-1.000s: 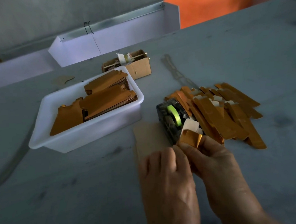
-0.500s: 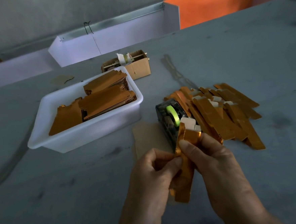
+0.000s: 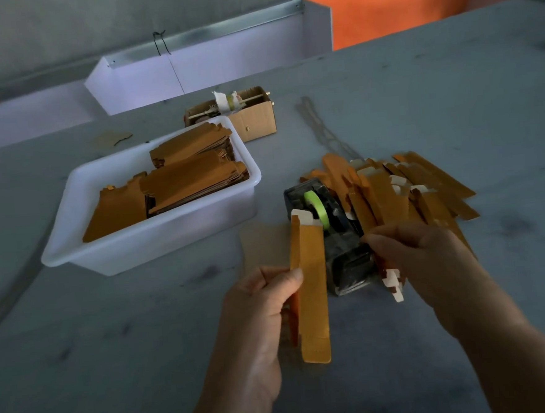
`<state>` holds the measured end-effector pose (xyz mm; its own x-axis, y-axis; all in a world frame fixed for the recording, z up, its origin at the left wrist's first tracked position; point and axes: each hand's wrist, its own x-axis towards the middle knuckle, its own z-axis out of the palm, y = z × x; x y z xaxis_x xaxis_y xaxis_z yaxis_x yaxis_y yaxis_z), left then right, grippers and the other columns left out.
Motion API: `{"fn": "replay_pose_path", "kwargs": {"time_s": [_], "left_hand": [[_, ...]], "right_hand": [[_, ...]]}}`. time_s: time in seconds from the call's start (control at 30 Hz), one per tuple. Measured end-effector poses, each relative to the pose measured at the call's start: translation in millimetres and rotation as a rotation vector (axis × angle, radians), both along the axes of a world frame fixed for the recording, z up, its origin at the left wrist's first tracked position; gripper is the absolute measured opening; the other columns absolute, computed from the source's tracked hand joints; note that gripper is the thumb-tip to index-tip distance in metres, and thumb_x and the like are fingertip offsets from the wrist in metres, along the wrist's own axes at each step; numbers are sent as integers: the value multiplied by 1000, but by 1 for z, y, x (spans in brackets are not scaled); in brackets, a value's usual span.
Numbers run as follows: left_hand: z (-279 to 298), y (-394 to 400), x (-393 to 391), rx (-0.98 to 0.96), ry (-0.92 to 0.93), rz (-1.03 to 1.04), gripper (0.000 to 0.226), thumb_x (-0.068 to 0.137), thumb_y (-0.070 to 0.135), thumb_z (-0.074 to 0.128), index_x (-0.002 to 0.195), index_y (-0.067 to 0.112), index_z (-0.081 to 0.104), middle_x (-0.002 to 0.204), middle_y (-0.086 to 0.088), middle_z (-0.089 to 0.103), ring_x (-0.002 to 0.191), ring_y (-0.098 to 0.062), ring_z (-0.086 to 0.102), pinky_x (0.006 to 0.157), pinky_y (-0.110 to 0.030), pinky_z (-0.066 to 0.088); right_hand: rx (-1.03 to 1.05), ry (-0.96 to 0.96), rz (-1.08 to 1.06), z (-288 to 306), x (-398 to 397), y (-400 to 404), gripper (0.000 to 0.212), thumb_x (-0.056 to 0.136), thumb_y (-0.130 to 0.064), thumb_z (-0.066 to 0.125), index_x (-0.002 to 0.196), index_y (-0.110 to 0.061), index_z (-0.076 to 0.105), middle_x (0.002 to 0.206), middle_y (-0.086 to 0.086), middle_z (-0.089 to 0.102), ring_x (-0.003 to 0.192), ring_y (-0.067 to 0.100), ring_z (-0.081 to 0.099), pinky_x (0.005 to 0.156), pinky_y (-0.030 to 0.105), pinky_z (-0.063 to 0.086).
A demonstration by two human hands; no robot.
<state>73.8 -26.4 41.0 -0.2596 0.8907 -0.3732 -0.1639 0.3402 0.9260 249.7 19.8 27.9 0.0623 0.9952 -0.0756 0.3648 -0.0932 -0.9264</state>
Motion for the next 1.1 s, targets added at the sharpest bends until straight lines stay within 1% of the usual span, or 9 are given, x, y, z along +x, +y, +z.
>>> {"fn": "replay_pose_path", "kwargs": {"time_s": [0.13, 0.23, 0.33, 0.5, 0.6, 0.7, 0.83, 0.93, 1.1], "left_hand": [[-2, 2, 12, 11, -72, -4, 16, 81, 10, 68, 66, 16, 68, 65, -7, 63, 53, -14, 53, 48, -26, 40], [-3, 3, 20, 19, -105, 32, 12, 84, 11, 66, 72, 13, 66, 66, -8, 65, 57, -17, 55, 54, -30, 41], [-5, 4, 28, 0, -162, 55, 10, 88, 14, 63, 79, 10, 66, 70, -9, 69, 60, -18, 61, 60, -32, 46], [-8, 6, 34, -11, -176, 36, 11, 91, 18, 61, 87, 11, 67, 74, -8, 71, 64, -17, 62, 60, -31, 46], [-10, 6, 33, -6, -161, 31, 12, 91, 19, 61, 90, 9, 68, 76, -9, 71, 67, -18, 62, 62, -32, 47], [-11, 5, 32, -2, -171, 24, 12, 90, 19, 62, 90, 9, 68, 79, -11, 71, 72, -22, 62, 68, -36, 48], [-12, 4, 31, 18, -174, 9, 12, 90, 19, 61, 89, 9, 68, 87, -16, 73, 71, -20, 64, 62, -29, 50], [-13, 4, 30, 31, -157, 4, 16, 90, 20, 61, 95, 5, 67, 96, -23, 70, 77, -25, 63, 66, -33, 49], [-12, 6, 31, 93, -102, -23, 11, 88, 19, 63, 87, 9, 66, 83, -19, 69, 66, -16, 61, 54, -22, 48]], "right_hand": [[17, -173, 87, 1, -8, 4, 11, 87, -31, 61, 86, -25, 69, 69, -13, 63, 62, -2, 60, 48, 9, 39], [6, -274, 94, 0, -14, 8, 18, 84, -39, 63, 89, -24, 72, 91, -6, 65, 87, 11, 60, 71, 27, 50], [-41, -291, 79, -1, -18, 9, 18, 82, -41, 65, 88, -25, 70, 105, 0, 60, 103, 21, 54, 87, 42, 49], [-25, -192, 48, 1, -23, 9, 9, 81, -30, 68, 74, -24, 68, 90, -5, 62, 94, 17, 57, 79, 36, 52], [-49, 109, -5, -1, -25, 5, 11, 84, -21, 67, 75, -17, 69, 90, -1, 63, 77, 9, 63, 62, 19, 51], [-90, 333, -56, -4, -22, -1, 11, 86, -21, 63, 79, -17, 69, 105, 6, 62, 92, 18, 63, 72, 30, 52], [41, 26, -126, -7, -18, -10, 13, 82, -24, 67, 70, -24, 64, 113, -7, 53, 102, 10, 53, 79, 26, 47], [110, -174, -85, -9, -21, -16, 19, 83, -25, 67, 67, -30, 57, 115, -6, 48, 107, 13, 49, 74, 17, 40], [164, -245, -113, -13, -23, -18, 16, 82, -22, 68, 69, -24, 58, 118, -4, 49, 109, 15, 50, 68, 6, 32]]}}
